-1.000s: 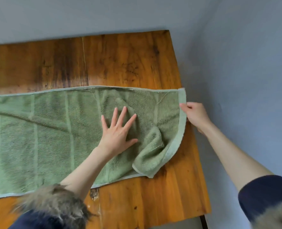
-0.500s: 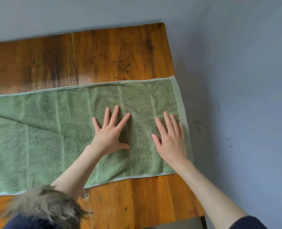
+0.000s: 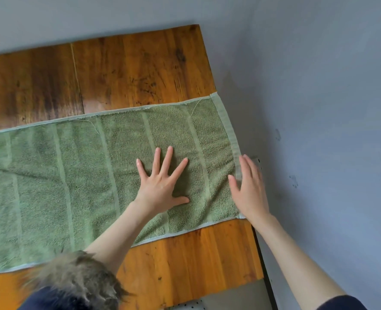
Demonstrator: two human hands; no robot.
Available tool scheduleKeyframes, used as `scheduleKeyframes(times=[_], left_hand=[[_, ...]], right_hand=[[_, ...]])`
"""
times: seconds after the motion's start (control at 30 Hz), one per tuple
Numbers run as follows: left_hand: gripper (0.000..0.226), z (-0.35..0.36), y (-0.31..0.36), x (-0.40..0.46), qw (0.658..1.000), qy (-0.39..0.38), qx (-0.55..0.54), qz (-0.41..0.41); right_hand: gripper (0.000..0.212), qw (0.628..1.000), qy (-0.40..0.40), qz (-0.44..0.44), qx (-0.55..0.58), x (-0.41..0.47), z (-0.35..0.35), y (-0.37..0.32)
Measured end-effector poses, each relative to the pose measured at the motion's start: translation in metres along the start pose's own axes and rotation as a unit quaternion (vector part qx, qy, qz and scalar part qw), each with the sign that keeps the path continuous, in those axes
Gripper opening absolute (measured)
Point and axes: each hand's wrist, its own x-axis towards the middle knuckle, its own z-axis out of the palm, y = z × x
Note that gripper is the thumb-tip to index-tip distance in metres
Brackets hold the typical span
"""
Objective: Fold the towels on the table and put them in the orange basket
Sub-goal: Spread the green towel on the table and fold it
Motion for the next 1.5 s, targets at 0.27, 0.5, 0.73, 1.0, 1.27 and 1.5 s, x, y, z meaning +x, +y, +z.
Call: scheduleKeyframes(times=[0.27, 0.5, 0.73, 1.0, 1.27, 1.5], left_hand=[[0.108, -0.003, 0.004, -0.003, 1.000, 0.000, -0.028, -0.007], [0.053, 0.006, 0.037, -0.032, 0.939, 0.197, -0.275, 0.058], [0.035, -0.005, 0.055, -0.031, 0.808, 0.040, -0.578, -0.110], [0.010, 0.004, 0.039, -0.022, 0.833, -0.017, -0.544, -0.101], [0.015, -0.020, 0.010, -0.029, 0.839, -0.056, -0.539, -0.044], [0.011, -0.031, -0.029, -0.060, 0.831, -0.031, -0.551, -0.068]], right_hand=[[0.021, 0.964, -0.049, 0.200, 0.171, -0.002, -0.018, 0.010], [0.005, 0.939, -0.073, 0.188, 0.279, -0.004, -0.032, -0.022], [0.014, 0.963, -0.135, 0.097, 0.210, 0.011, -0.024, -0.056], [0.026, 0.997, 0.081, 0.016, 0.003, 0.091, -0.027, -0.045], [0.032, 0.993, 0.087, 0.028, -0.070, 0.151, -0.021, -0.081], [0.021, 0.995, 0.084, 0.043, 0.021, 0.132, -0.035, -0.121]])
